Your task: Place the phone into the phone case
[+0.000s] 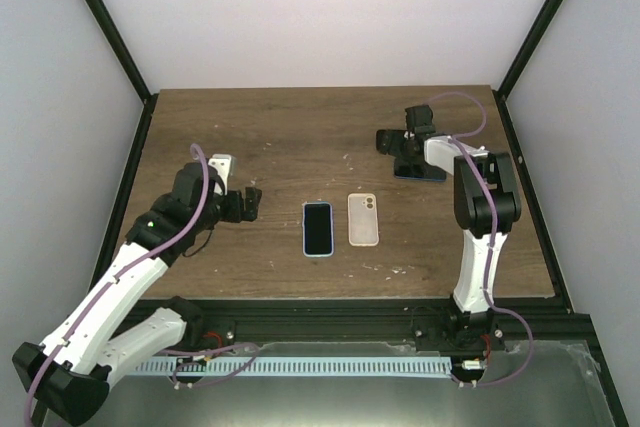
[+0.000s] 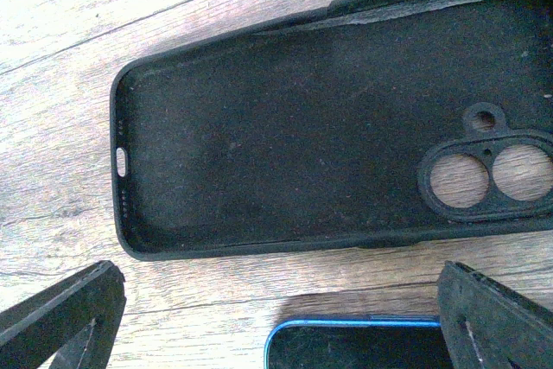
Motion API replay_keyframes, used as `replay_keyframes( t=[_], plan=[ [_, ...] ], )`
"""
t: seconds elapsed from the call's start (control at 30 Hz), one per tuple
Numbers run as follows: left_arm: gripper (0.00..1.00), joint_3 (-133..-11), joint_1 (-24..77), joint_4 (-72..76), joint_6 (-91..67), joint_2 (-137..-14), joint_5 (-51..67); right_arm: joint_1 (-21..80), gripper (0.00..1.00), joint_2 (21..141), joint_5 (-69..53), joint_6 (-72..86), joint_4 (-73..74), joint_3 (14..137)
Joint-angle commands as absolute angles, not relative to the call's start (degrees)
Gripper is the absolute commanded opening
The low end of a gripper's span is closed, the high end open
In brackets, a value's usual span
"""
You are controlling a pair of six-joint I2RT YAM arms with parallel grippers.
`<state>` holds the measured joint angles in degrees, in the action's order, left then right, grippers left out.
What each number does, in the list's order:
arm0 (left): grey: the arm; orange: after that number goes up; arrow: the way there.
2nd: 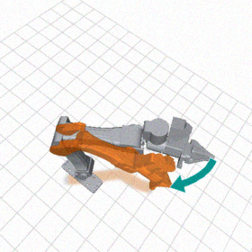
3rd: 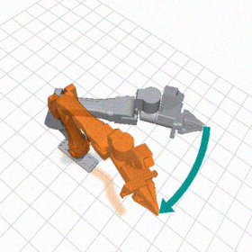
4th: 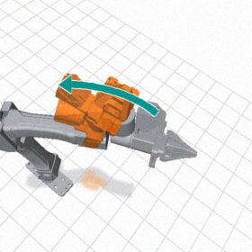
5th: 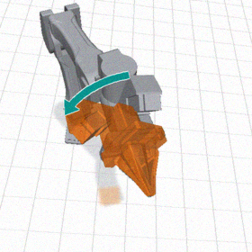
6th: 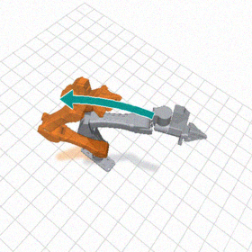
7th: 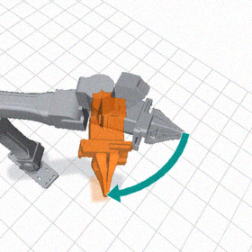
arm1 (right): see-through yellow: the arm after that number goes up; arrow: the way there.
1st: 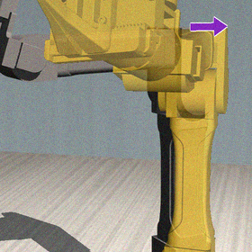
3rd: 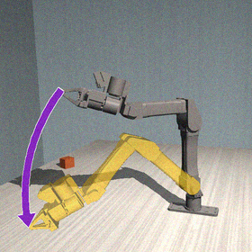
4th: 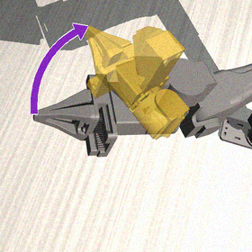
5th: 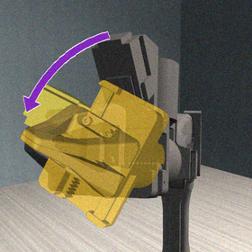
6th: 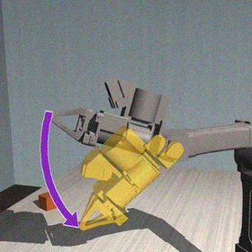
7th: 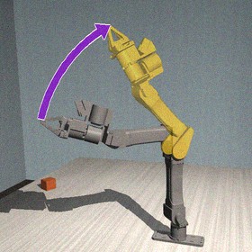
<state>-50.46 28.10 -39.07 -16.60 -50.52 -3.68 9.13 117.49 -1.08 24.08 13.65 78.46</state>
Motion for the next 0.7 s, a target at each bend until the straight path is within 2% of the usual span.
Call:
replay_keyframes(
  t=[0.0,0.43,0.67],
  plan=[
    [1.0,-50.2,27.75,-38.32,-16.0,-50.64,-4.34,8.85,1.0,120.1,0.0,23.76,14.31,82.49],
    [1.0,-50.27,27.67,-38.12,-16.0,-50.8,-3.82,8.92,0.98,121.19,-8.91,19.74,17.63,82.55],
    [1.0,-50.1,27.66,-38.06,-16.0,-50.72,-3.52,10.71,0.98,115.05,-9.31,20.31,18.26,72.09]
  ],
)
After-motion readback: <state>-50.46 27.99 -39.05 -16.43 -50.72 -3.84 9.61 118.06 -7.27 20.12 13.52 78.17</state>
